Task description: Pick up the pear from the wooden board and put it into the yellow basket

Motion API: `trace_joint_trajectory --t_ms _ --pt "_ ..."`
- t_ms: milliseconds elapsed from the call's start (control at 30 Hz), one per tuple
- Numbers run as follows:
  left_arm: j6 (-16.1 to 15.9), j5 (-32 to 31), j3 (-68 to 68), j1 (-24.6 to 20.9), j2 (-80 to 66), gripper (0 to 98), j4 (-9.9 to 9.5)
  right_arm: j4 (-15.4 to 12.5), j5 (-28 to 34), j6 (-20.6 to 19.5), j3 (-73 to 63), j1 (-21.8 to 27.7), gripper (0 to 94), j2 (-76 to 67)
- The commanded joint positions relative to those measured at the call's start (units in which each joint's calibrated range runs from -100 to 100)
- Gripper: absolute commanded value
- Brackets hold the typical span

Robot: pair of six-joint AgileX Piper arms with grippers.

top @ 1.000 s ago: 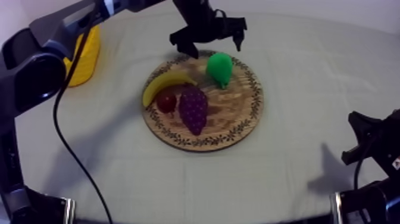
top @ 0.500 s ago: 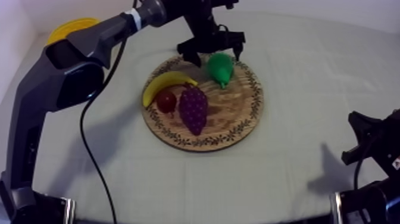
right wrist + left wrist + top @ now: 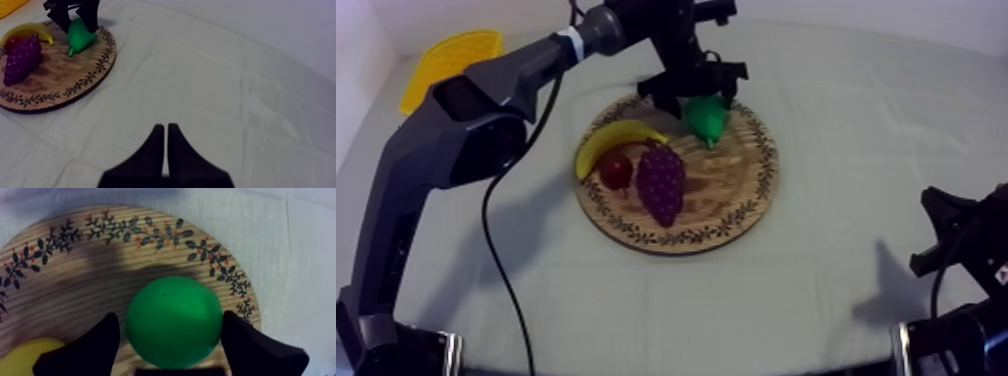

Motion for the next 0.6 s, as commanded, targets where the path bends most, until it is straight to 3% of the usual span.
trace_joint_trajectory --t_ms 0,267,567 --pt "0.0 0.2 -0.4 0.0 0.4 63.4 -0.06 0.0 0.0 0.0 0.0 0.0 0.4 0.0" --pt "-0.3 0.6 -2.0 0.1 1.7 50.2 -0.24 0.0 0.0 0.0 0.0 0.0 0.4 0.0" --pt "-0.6 0.7 1.3 0.7 -1.9 48.6 -0.74 0.0 0.0 0.0 0.0 0.0 0.4 0.0"
